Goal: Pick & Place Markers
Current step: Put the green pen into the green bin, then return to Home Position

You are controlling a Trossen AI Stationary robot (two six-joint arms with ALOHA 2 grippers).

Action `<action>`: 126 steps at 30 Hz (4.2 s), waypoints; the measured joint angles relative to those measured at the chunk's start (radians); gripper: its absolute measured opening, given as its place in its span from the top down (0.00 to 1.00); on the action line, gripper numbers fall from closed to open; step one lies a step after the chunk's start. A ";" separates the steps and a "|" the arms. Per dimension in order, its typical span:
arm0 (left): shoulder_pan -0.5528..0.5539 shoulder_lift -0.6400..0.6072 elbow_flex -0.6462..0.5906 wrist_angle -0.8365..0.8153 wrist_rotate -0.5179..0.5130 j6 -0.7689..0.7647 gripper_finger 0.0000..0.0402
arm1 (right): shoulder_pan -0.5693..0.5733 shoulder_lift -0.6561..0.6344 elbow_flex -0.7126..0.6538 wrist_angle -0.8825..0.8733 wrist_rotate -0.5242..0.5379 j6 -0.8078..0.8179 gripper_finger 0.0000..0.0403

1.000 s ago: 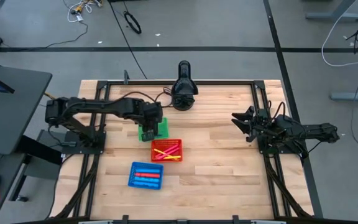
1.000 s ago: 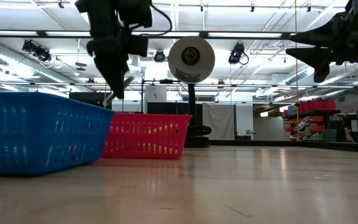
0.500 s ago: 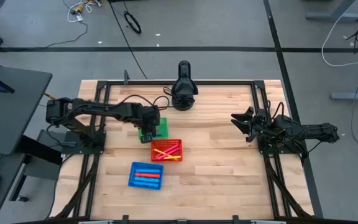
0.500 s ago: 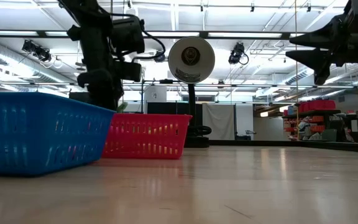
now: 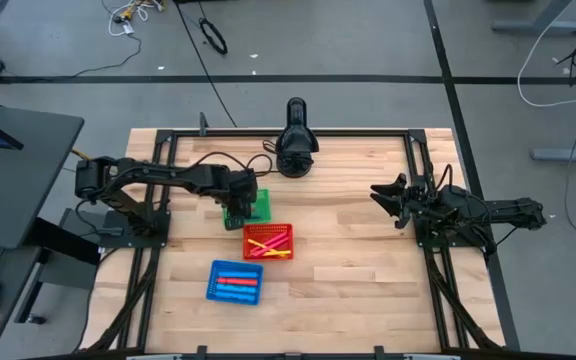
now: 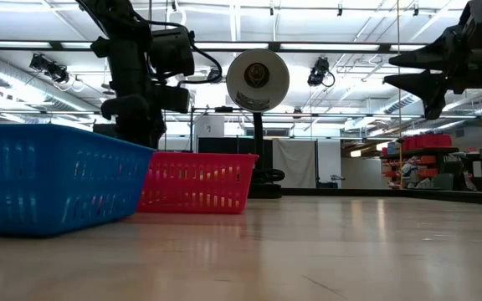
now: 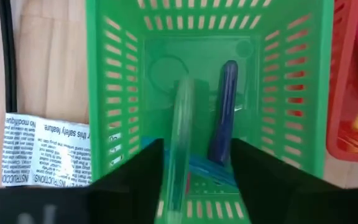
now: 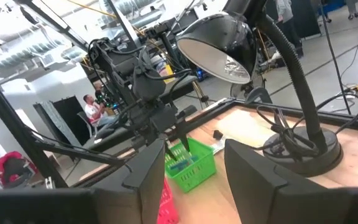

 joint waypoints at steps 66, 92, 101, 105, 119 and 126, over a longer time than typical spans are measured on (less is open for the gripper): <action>-0.053 -0.702 -0.018 0.601 -0.045 -0.079 0.32 | 0.000 0.011 0.001 -0.027 0.005 -0.089 0.59; -0.052 -1.291 -0.809 0.980 -0.256 -0.165 0.32 | 0.000 0.011 0.001 -0.027 0.000 -0.089 0.59; -0.052 -1.384 -0.881 1.004 -0.264 -0.210 0.32 | 0.000 0.011 0.001 -0.027 0.000 -0.089 0.59; -0.052 -1.397 -0.881 1.002 -0.267 -0.194 0.32 | 0.000 0.011 0.001 -0.027 0.000 -0.089 0.59; -0.052 -1.530 -0.882 0.735 -0.264 -0.179 0.32 | 0.000 0.011 0.001 -0.027 0.000 -0.089 0.59; -0.051 -1.523 -0.882 0.666 -0.258 -0.184 0.32 | 0.000 0.011 0.001 -0.027 0.001 -0.089 0.59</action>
